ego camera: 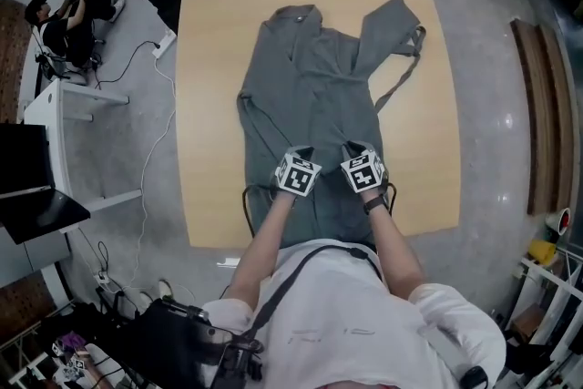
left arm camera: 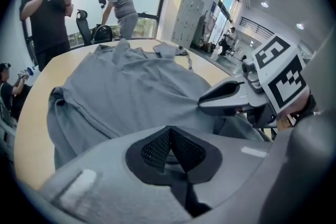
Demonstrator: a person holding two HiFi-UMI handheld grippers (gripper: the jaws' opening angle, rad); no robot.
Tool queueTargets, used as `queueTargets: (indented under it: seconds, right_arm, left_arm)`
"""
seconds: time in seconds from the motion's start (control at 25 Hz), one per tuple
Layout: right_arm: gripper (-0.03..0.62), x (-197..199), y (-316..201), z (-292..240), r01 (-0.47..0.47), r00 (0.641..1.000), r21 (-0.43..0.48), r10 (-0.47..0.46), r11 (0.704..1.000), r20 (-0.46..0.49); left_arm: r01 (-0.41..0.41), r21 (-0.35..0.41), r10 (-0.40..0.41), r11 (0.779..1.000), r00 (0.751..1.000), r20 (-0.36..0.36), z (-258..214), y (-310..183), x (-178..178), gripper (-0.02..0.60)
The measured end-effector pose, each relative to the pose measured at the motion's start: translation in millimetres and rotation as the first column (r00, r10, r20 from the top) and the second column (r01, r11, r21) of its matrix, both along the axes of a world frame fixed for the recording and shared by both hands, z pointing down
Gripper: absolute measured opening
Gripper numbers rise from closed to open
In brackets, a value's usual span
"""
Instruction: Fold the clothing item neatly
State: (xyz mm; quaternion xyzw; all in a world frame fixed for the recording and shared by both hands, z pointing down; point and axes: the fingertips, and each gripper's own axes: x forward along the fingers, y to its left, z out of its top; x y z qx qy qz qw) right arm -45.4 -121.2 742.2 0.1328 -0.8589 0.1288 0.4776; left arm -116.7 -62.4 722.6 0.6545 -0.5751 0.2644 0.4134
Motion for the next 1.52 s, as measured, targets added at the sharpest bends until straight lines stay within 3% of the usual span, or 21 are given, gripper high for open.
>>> queueTargets:
  seconds: [0.16,0.4,0.48,0.56,0.68,0.96,1.24,1.4,1.52]
  right_arm:
    - [0.043,13.5,0.4,-1.0,-0.061,0.998,-0.008,0.061,0.998,0.000]
    - [0.025,24.3,-0.6,12.8,-0.070,0.998,-0.010,0.070,0.998,-0.009]
    - [0.025,23.2,-4.1,5.8,-0.082,0.996,-0.023,0.083,0.996,0.026]
    - [0.026,22.4,-16.1,-8.1,-0.118,0.988,-0.037,0.121,0.992,0.092]
    - [0.031,23.2,-50.3,-31.1,-0.186,0.960,-0.061,0.195,0.981,0.200]
    - [0.044,22.8,-190.7,-56.1,-0.295,0.911,0.013,0.278,0.955,0.303]
    - [0.153,-19.2,-349.1,-48.9,-0.309,0.922,0.155,0.256,0.938,0.291]
    - [0.195,-45.5,-436.3,-43.2,-0.361,0.914,0.197,0.304,0.912,0.268]
    - [0.245,-55.1,-488.1,-25.8,-0.399,0.913,0.215,0.366,0.891,0.180]
  left_arm:
    - [-0.183,0.005,0.183,0.983,0.981,-0.062,2.2,2.0,47.9,0.003]
    - [-0.306,-0.122,0.306,0.944,0.952,-0.017,35.9,19.8,74.6,0.003]
    - [-0.300,-0.104,0.298,0.948,0.954,-0.029,28.9,15.2,75.9,0.003]
    - [-0.250,-0.053,0.246,0.967,0.967,-0.063,15.8,1.6,72.5,0.003]
    - [-0.202,0.017,0.203,0.979,0.976,-0.082,-1.9,-23.7,64.7,0.003]
    - [-0.147,0.078,0.154,0.986,0.983,-0.103,-25.4,-70.5,45.8,0.003]
    - [-0.134,0.049,0.139,0.990,0.984,-0.109,-15.4,-84.0,33.7,0.003]
    - [-0.148,0.030,0.150,0.989,0.983,-0.103,-8.3,-83.3,32.8,0.003]
    - [-0.157,0.016,0.158,0.987,0.983,-0.098,-6.8,-82.2,32.0,0.003]
